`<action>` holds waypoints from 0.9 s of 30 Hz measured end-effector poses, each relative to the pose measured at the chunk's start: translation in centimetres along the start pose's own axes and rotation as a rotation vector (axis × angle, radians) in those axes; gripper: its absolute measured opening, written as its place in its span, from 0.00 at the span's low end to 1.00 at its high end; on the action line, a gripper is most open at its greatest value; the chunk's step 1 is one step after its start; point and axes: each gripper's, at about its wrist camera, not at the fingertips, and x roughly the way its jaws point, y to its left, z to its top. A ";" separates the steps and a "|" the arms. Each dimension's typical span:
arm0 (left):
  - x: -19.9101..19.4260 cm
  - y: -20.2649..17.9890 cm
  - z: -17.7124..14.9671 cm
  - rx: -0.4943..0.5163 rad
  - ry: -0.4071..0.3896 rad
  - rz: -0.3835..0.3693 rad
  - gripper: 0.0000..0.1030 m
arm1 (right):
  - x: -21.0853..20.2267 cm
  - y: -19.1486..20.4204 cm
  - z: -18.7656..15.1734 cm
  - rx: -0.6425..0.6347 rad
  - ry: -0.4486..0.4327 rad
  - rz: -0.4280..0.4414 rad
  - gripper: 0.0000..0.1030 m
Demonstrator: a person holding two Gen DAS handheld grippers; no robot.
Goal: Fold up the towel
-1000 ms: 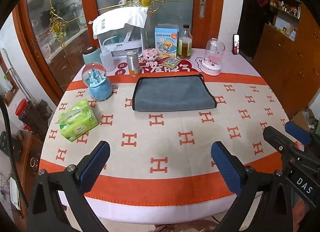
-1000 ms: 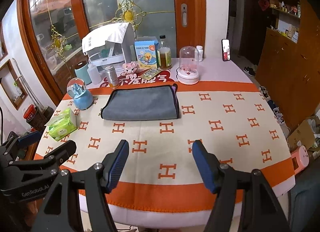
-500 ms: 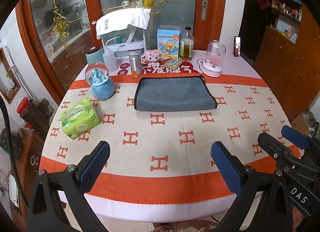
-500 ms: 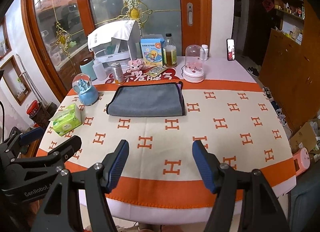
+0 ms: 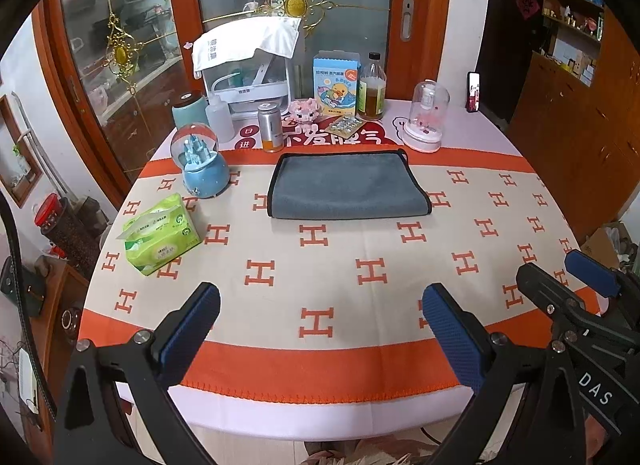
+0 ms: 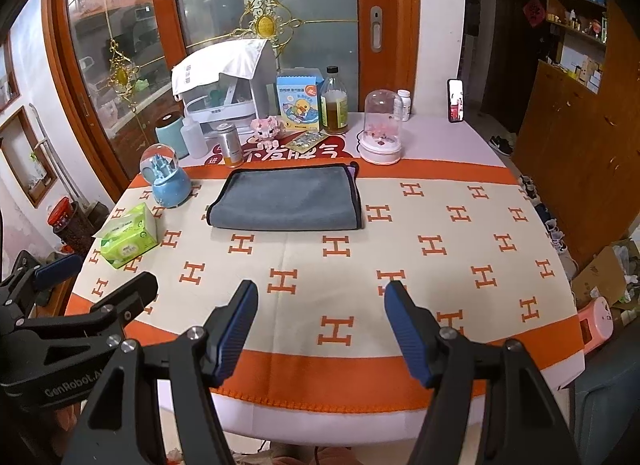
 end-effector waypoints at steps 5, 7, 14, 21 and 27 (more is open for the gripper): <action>-0.2 -0.1 -0.4 -0.005 0.002 0.001 0.98 | -0.2 0.0 -0.2 -0.002 0.003 0.005 0.64; -0.2 -0.1 -0.5 -0.005 0.004 0.001 0.98 | -0.2 0.0 -0.3 -0.002 0.003 0.004 0.64; -0.2 -0.3 -0.9 -0.007 0.010 -0.001 0.98 | -0.2 0.0 -0.3 -0.003 0.001 0.003 0.64; -0.1 -0.5 -1.1 -0.001 0.009 -0.004 0.98 | -0.3 -0.2 -0.6 0.000 0.005 0.000 0.64; 0.0 -0.6 -1.0 0.000 0.011 -0.006 0.98 | -0.1 -0.4 -0.4 0.002 0.006 -0.002 0.64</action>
